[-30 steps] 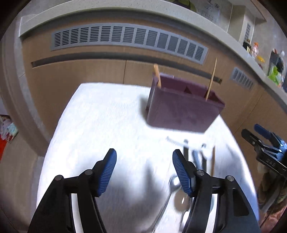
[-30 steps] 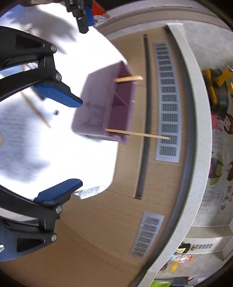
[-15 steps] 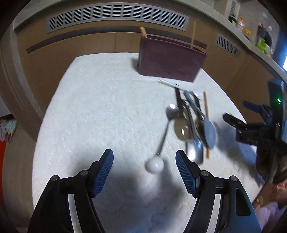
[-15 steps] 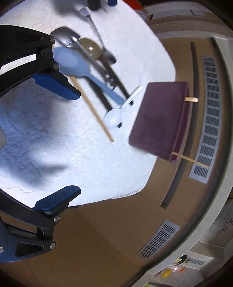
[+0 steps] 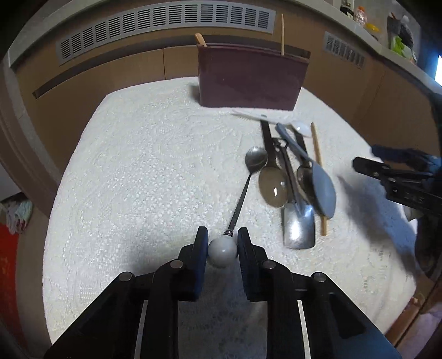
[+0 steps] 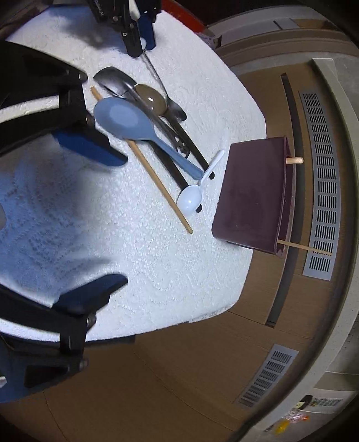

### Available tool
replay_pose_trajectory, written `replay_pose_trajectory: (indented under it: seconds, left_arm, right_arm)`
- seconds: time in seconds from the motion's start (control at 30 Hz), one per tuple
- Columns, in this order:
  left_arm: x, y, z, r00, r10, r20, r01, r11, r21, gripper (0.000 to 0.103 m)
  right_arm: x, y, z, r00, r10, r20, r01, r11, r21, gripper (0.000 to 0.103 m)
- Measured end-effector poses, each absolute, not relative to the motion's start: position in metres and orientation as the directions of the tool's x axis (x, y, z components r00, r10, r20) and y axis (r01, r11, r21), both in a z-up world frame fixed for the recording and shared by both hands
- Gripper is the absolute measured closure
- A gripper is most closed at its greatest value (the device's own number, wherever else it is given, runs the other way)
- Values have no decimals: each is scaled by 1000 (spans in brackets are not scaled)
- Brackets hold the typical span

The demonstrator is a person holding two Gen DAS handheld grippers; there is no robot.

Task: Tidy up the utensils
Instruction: 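Grasp the white ball-end spoon handle with the left tool, then lift the ball-end spoon with the left tool while the right tool grasps the second chopstick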

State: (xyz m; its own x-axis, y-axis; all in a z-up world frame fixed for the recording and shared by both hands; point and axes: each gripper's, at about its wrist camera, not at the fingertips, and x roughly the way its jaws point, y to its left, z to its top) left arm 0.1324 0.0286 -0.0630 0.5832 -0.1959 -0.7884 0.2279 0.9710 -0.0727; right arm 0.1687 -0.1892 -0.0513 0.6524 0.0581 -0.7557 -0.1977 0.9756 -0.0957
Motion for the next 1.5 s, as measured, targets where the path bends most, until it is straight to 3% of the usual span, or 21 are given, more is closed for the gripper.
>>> replay_pose_trajectory:
  seconds: [0.07,0.23,0.43,0.53,0.6,0.77,0.93,1.1,1.23,1.33,1.43,1.5]
  left_arm:
    - [133,32,-52,613,-195,-766,217,973,-74,80]
    - [139,42,-26,682,-195,-705,193,978,-84,80]
    - [148,49,-4,732,-211,-647,183,977,-112,80]
    - [151,50,4,748,-223,-625,185,975,-126,80]
    - [151,50,9,756,-229,-613,188,973,-133,80]
    - [151,48,23,777,-235,-584,192,972,-135,80]
    - [146,43,37,794,-231,-562,202,973,-113,80]
    - [146,40,39,793,-223,-566,198,974,-105,80]
    - [148,41,33,781,-217,-585,187,976,-113,80]
    - [150,43,29,774,-215,-596,183,976,-115,80]
    - [151,46,26,769,-220,-600,181,975,-126,80]
    - [152,48,25,769,-223,-599,178,975,-133,80]
  right_arm:
    - [183,-186,-55,623,84,-778,-197,979,-52,58]
    - [223,-172,-62,580,104,-808,-153,988,17,58]
    - [254,-152,-69,565,54,-823,-119,993,-16,58]
    - [249,-150,-69,554,100,-827,-179,984,-1,73]
    - [242,-152,-70,534,105,-839,-211,977,-12,90]
    - [221,-170,-64,555,131,-822,-250,968,-15,100]
    - [208,-197,-51,570,160,-806,-241,970,22,101]
    - [225,-214,-50,519,209,-829,-157,976,148,100]
    - [247,-212,-64,500,196,-843,-45,979,200,74]
    - [262,-198,-72,495,147,-857,1,986,170,67]
    - [267,-178,-74,506,102,-856,-42,995,94,66]
    - [268,-166,-74,529,63,-846,-77,997,26,78]
